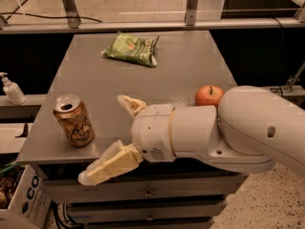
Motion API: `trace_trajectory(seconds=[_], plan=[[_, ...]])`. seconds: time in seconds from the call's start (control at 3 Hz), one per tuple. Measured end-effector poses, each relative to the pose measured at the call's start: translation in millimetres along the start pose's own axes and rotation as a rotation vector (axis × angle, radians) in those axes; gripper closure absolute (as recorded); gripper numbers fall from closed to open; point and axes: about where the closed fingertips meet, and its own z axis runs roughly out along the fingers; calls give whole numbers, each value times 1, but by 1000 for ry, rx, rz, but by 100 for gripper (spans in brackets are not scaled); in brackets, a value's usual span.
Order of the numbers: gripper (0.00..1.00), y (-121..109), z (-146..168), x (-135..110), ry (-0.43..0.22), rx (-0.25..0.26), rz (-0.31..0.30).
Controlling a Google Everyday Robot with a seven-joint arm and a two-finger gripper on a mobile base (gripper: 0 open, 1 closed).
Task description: Move orange can near apple
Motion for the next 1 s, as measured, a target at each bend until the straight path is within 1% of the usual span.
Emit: trace_trajectory(seconds=[0.33, 0.67, 1.0], plan=[[0, 0, -1, 1, 3, 1, -3], [0, -1, 10, 5, -5, 43, -13], [0, -10, 42, 10, -19, 87, -28]])
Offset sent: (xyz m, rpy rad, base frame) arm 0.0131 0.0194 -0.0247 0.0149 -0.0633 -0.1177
